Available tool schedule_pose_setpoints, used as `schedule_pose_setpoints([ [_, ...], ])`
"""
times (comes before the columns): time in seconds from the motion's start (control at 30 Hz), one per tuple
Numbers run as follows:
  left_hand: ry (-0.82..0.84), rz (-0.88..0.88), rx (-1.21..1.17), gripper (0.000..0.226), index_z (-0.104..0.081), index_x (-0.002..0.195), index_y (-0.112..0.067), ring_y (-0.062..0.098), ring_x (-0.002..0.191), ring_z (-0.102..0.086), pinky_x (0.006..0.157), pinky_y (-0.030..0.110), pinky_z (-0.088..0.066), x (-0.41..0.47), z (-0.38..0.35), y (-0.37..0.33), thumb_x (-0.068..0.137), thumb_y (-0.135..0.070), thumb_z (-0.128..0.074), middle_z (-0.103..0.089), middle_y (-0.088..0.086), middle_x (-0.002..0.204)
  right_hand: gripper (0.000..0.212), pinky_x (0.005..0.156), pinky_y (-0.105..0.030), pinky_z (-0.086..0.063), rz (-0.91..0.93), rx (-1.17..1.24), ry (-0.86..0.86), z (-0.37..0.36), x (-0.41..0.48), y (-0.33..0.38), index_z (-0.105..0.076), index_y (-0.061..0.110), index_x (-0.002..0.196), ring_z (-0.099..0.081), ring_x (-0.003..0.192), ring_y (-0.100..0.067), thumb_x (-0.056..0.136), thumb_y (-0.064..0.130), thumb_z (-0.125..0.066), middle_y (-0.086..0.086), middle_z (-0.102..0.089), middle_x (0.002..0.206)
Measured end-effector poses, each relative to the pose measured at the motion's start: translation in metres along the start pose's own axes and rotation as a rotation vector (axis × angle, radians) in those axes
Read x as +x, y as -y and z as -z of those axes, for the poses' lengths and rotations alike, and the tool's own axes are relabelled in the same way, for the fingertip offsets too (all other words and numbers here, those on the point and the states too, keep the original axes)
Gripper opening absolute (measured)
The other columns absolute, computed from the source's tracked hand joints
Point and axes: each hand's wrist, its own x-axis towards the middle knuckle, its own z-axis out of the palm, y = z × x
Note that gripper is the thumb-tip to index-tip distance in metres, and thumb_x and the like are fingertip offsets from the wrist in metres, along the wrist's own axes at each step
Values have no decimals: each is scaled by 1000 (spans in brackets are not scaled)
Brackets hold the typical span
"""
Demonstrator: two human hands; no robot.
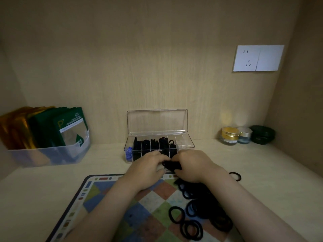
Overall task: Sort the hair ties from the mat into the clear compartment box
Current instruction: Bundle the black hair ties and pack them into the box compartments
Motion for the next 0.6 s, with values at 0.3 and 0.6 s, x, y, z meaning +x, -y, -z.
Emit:
schedule_pose_setpoints([
  [0.3,-237,40,-332,18,-69,97,-35,-3,88,-58,78,16,-45,2,5,-3,84,-25,-76,-61,-15,97,18,74,-34,-52,-79,579,-98,4,0,-7,-76,23,93,-64,75,-7,95,34,-62,10,-71,79],
  [0.6,-126,259,-726,12,-73,101,-20,14,78,-67,71,31,-56,-8,16,-5,96,-18,-62,-75,7,97,11,79,-21,-51,-76,1040,41,7,-11,0,-79,14,94,-65,79,-7,88,7,-72,0,-76,87],
])
